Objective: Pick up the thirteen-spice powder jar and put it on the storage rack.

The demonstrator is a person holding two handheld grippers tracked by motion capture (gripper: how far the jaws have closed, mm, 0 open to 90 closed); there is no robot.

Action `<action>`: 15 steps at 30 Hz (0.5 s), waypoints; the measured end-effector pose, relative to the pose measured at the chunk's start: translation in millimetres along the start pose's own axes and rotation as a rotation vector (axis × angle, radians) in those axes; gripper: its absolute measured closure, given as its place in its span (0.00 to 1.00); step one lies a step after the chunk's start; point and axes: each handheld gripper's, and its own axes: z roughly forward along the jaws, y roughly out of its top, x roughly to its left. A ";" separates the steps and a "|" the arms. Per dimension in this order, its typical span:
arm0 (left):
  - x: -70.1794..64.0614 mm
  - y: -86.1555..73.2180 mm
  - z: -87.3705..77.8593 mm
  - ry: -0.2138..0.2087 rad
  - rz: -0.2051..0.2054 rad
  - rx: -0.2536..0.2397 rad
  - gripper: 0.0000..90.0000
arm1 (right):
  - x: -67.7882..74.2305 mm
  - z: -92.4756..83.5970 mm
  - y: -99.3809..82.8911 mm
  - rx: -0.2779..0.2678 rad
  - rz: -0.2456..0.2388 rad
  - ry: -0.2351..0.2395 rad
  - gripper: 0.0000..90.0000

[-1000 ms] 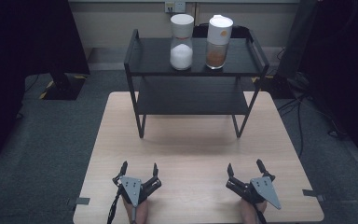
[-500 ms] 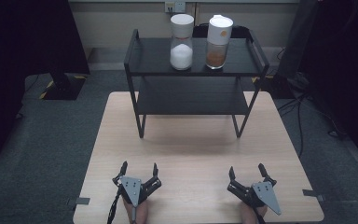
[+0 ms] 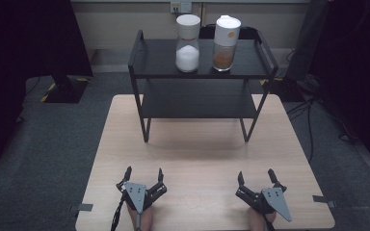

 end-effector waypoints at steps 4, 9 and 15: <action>0.0 0.0 0.0 0.000 0.000 0.000 0.00 | 0.1 -0.1 -0.1 0.000 0.000 -0.001 0.00; 0.0 0.0 0.0 0.000 0.000 0.000 0.00 | 2.7 -0.2 -0.1 -0.001 0.000 -0.017 0.00; 0.0 0.0 0.0 0.000 0.000 0.000 0.00 | 2.9 -0.1 0.0 0.000 -0.001 -0.018 0.00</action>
